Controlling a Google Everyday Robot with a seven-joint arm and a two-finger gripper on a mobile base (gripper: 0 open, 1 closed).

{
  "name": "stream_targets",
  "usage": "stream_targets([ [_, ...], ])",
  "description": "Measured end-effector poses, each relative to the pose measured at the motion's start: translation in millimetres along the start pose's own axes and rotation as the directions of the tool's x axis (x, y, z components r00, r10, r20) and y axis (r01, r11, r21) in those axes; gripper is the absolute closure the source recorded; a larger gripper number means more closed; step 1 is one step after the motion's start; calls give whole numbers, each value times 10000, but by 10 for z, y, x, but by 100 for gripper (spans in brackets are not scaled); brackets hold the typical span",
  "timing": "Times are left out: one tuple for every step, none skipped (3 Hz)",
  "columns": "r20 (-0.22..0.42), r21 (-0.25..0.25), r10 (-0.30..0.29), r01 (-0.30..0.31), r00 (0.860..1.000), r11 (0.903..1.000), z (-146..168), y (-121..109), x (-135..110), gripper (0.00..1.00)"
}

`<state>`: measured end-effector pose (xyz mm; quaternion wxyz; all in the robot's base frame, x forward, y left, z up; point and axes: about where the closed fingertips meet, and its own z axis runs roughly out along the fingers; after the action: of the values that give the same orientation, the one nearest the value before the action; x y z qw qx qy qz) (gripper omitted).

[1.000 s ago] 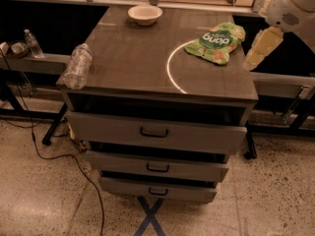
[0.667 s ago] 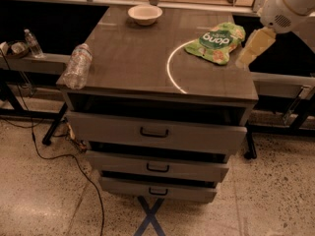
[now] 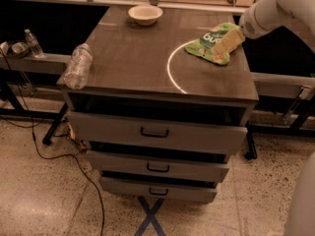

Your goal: Move green rice chip bag near paper bowl

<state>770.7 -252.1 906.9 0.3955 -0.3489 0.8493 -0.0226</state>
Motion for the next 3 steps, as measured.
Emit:
stream_targets([
  [323, 426, 1470, -1483, 9886, 9880, 282, -200, 60, 0],
  [857, 353, 3102, -3140, 9468, 9488, 543, -297, 113, 0],
  [1308, -158, 4404, -4423, 8882, 8967, 787, -299, 142, 24],
])
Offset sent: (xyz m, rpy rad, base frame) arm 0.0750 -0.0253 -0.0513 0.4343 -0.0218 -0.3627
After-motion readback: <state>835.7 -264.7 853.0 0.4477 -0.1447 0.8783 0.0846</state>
